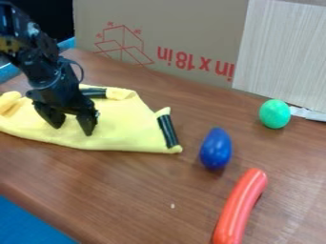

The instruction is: Unfold from top to bottom

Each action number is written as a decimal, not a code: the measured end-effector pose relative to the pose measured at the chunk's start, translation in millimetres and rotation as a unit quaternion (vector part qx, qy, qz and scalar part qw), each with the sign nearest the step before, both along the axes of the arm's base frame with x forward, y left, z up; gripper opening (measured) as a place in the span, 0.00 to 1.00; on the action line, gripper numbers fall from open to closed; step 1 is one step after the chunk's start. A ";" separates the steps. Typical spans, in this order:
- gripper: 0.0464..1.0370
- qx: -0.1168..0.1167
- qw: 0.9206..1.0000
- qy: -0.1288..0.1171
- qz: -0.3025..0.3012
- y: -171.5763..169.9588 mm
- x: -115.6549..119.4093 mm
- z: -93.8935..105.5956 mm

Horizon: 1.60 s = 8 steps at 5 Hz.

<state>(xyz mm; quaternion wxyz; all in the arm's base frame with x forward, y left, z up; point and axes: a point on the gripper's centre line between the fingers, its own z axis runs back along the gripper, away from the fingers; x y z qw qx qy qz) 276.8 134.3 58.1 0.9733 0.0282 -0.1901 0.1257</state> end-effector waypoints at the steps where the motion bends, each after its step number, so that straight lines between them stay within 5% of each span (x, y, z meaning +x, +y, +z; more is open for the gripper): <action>1: 0.96 0.000 1.000 -0.004 0.016 3.3 14.4 -0.8; 6: 0.96 -0.057 0.990 -0.001 0.125 19.5 101.7 6.8; 8: 0.96 -0.059 0.991 0.009 0.123 9.7 98.8 3.4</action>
